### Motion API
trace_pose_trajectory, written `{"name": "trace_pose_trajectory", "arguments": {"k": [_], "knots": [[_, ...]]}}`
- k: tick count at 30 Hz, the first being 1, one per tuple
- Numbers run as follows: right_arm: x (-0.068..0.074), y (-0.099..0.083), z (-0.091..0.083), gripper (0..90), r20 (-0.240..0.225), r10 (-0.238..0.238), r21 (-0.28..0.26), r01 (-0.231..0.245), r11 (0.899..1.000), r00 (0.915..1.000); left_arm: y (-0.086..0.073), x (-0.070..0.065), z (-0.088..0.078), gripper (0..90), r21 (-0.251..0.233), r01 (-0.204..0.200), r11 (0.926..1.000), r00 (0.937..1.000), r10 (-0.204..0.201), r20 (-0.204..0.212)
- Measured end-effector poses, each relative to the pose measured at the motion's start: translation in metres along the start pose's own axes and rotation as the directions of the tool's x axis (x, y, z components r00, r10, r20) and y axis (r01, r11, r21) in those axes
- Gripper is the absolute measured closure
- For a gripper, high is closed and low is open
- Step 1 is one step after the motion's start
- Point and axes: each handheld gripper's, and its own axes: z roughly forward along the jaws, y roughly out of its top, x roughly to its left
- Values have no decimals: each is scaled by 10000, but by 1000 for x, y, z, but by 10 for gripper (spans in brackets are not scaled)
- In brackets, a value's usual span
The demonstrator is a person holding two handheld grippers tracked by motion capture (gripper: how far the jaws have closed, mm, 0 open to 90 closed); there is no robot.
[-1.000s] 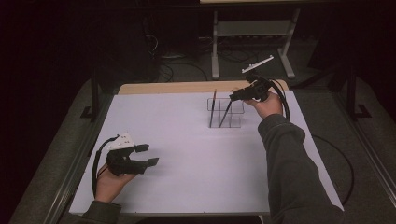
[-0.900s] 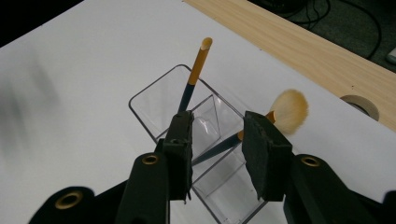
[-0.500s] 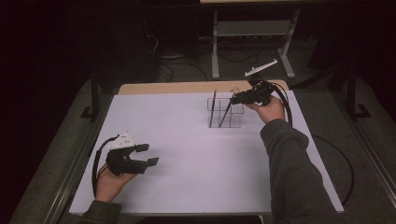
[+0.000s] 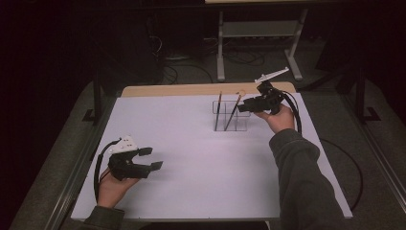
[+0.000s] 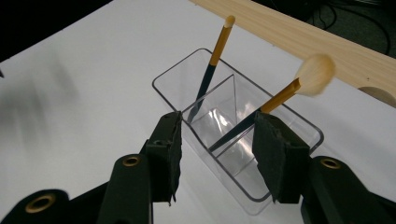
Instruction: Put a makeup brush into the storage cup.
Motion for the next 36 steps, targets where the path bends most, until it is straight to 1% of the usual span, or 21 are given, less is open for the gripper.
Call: {"name": "trace_pose_trajectory", "arguments": {"k": [3,5,7,11,12,15,16,17,19,21,24,28,36], "knots": [[2,-3,-2,504,-31,5,-120,-6,9999,10000,-1,1,1,298,27,40,10000,10000,-40,-22],[3,-5,-4,499,-60,-10,-199,9,9998,10000,-1,1,2,297,61,-39,10000,10000,39,-18],[5,-8,-5,497,-64,-71,-254,69,9997,10000,-1,1,2,296,26,-36,10000,10000,36,-28],[7,-13,-7,487,-79,-101,-267,99,9996,9999,-1,-1,3,295,106,-62,9999,10000,62,-13],[8,-14,-7,486,-54,-108,-310,106,9995,9999,-1,-2,4,295,44,1,10000,10000,-1,-22],[10,-17,-9,478,-32,-150,-325,149,9994,9999,-1,-2,3,295,26,-10,10000,10000,10,-37],[11,-18,-10,476,-34,-40,-323,39,9995,10000,-1,-2,3,294,12,-10,10000,10000,10,-38],[11,-19,-11,473,-13,-155,-335,154,9993,9999,-1,-2,3,294,-9,7,10000,10000,-7,-47],[12,-22,-12,471,-8,-128,-415,128,9991,9999,-2,-2,2,294,-2,24,10000,10000,-24,-71],[13,-23,-13,466,-26,-107,-339,106,9994,9999,-2,-2,2,294,-14,58,10000,10000,-58,-78],[14,-26,-14,461,9,-157,-411,157,9990,9999,-1,-3,1,294,-15,4,10000,10000,-4,-73],[17,-30,-14,455,6,-113,-367,113,9993,9999,-1,-3,1,293,-43,18,10000,10000,-18,-77],[21,-37,-16,444,13,-186,-431,187,9989,9998,-1,-5,-1,291,-18,-39,10000,9998,39,-187]]}}
